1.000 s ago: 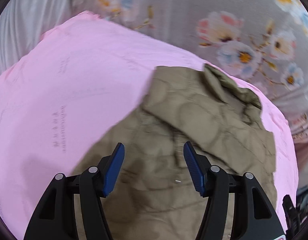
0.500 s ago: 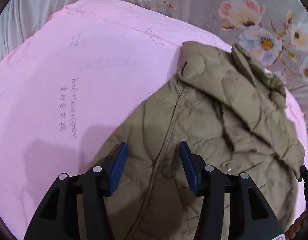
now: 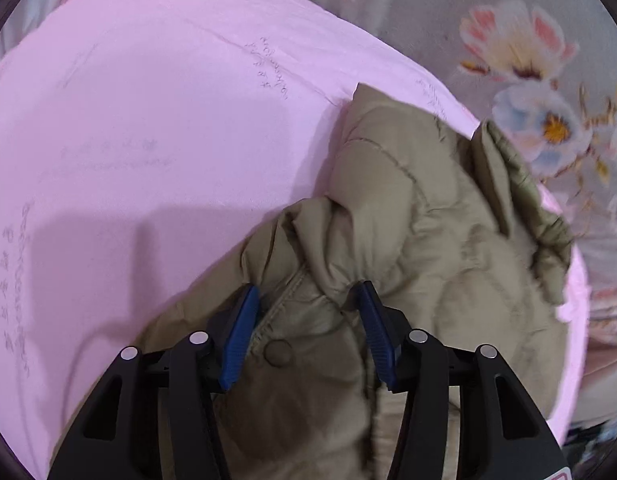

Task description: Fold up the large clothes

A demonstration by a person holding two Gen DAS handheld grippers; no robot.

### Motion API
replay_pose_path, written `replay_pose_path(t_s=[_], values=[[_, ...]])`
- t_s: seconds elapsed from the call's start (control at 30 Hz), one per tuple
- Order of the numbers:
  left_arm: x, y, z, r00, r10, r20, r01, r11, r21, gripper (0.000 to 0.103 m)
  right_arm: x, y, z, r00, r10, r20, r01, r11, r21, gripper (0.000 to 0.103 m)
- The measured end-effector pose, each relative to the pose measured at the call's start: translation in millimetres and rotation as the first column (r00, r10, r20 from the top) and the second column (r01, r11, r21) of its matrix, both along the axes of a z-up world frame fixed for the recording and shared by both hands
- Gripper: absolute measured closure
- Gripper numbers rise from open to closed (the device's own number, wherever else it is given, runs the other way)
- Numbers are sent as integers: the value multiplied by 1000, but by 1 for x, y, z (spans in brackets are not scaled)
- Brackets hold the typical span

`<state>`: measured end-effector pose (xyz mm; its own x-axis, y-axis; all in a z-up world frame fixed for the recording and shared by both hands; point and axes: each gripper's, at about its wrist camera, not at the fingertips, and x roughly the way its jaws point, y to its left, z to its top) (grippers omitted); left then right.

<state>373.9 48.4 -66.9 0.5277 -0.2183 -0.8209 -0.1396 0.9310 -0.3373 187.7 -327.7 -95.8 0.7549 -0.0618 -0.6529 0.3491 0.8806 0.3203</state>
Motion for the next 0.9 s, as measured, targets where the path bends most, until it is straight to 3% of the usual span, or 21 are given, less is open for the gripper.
replay_pose_path(t_s=[0.07,0.17,0.27,0.37,0.5,0.7,0.8,0.9], values=[[-6,-12,-3,993,-82,83,74,993,97,51,1,-2,-3,1000,2,-5,-2,1000,11,101],[-8,-26,-3,989,-113,91,93,974,206,51,1,2,0,1000,0,-20,0,1000,-17,99],[-13,-26,14,990,-112,82,88,962,259,63,-13,7,23,997,-79,10,80,989,-124,92],[-23,-22,52,978,-96,187,47,967,251,63,-26,9,62,984,-122,132,145,973,-179,87],[-17,-44,78,966,-122,227,74,975,210,60,2,22,91,984,-22,177,53,983,-173,87],[-2,-80,25,979,-160,128,120,954,273,60,50,48,47,994,85,67,-78,992,-102,87],[-9,-79,6,968,-182,174,119,939,324,52,58,56,14,994,106,8,-105,990,-96,89],[-17,-74,-2,960,-184,209,117,947,299,52,55,55,0,993,119,28,-117,992,-43,89]])
